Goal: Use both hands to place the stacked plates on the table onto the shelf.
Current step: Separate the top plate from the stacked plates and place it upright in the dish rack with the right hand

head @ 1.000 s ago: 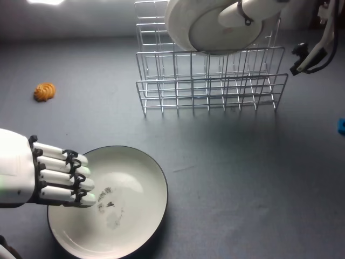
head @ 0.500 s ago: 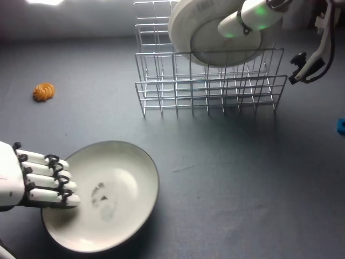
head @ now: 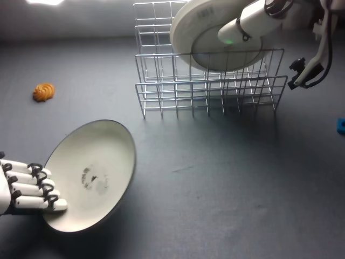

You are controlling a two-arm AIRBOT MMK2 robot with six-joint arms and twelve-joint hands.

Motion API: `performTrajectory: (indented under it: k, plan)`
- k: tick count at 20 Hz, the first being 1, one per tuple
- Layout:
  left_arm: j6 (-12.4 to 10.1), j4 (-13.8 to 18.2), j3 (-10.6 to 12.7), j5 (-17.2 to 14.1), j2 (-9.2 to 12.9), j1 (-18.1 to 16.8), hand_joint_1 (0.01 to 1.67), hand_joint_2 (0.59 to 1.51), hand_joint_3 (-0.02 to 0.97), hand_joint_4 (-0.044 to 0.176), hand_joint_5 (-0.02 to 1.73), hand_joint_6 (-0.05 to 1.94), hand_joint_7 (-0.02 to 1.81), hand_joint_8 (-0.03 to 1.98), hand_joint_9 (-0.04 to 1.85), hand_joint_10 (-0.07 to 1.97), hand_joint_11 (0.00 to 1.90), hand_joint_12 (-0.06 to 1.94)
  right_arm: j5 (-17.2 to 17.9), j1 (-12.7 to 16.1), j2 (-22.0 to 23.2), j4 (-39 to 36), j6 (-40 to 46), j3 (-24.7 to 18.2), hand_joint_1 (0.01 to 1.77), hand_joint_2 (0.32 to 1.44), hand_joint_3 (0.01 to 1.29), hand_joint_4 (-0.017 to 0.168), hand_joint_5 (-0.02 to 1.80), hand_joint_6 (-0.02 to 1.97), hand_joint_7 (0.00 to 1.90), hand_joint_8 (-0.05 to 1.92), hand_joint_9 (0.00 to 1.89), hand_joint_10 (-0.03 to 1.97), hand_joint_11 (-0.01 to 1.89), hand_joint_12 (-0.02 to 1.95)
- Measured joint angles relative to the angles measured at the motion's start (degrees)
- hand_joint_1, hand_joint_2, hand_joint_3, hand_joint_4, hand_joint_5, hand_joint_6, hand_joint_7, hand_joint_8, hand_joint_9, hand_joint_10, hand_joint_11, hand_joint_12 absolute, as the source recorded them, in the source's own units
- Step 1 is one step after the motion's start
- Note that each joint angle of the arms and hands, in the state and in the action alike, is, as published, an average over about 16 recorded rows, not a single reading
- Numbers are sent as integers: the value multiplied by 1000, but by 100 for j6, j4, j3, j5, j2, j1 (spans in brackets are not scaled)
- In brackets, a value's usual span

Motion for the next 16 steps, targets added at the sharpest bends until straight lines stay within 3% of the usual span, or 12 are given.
performTrajectory:
  k: [4, 10, 16]
  plan:
    - [-54, -11, -22, 21, 17, 78, 18, 1062, 14, -5, -8, -24, 13, 9, 15, 6, 13, -26, 30, -42, -42, -27, 1, 5, 1276, 1077, 16, 13, 784, 1206, 889, 1064, 948, 627, 746, 1351]
    - [-71, -28, -48, 41, 26, 123, 18, 1062, 14, -5, -10, -24, 13, 10, 15, 6, 13, -27, 110, -114, -96, -66, 10, 18, 1253, 1097, 16, 2, 742, 1240, 911, 731, 916, 511, 682, 1374]
    - [-70, -55, -73, 67, 25, 151, 18, 1056, 14, -5, -10, -24, 12, 11, 14, 6, 13, -27, 190, -172, -131, -93, 26, 32, 1154, 1100, 16, -8, 702, 922, 932, 334, 893, 347, 615, 1402]
